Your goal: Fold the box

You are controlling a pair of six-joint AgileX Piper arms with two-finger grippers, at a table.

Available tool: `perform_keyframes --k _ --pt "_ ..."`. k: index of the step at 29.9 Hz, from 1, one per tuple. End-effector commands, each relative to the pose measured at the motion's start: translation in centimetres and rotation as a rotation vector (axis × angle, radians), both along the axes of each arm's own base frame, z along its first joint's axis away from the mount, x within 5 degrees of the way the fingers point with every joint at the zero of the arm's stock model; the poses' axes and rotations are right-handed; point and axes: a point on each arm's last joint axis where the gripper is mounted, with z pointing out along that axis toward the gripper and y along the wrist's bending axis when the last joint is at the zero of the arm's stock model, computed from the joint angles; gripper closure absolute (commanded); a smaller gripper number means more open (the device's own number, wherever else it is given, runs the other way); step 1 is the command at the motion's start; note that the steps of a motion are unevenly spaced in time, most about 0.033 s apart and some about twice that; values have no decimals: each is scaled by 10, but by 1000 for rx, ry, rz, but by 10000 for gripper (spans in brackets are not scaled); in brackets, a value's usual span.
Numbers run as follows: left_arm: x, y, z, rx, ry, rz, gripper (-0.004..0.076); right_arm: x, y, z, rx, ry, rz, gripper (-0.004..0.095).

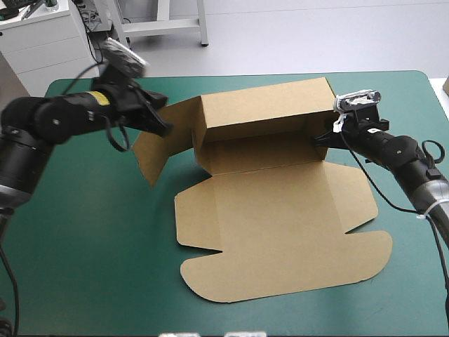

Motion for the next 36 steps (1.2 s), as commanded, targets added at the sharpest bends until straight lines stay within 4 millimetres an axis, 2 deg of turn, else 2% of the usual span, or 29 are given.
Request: perform_keyframes --k 1,5,8,13,17,21,25,30,36 --pt "5 64 24 -321 -29 204 739 -3 -2 24 45 -88 -49 931" --pt "8 148 4 -521 30 466 739 -3 -2 24 45 -88 -49 930" --pt "2 194 -27 -643 93 634 739 -3 -3 24 44 -91 -53 930" --pt "-10 236 -98 -898 193 871 739 -3 -3 24 37 -94 -51 931" --pt "-19 241 -146 -1124 264 985 739 -2 -4 25 34 -106 -65 929" --pt "-24 236 -171 -1156 265 971 739 -2 -4 26 106 -72 -81 926" --pt "-24 234 -173 -1128 255 950 747 -1 -1 43 90 -40 -47 916" --pt "-25 228 -172 -1111 288 881 756 1 -4 70 53 155 -77 916" --pt "-25 225 -172 -1105 298 851 756 4 -3 100 37 297 -81 916"
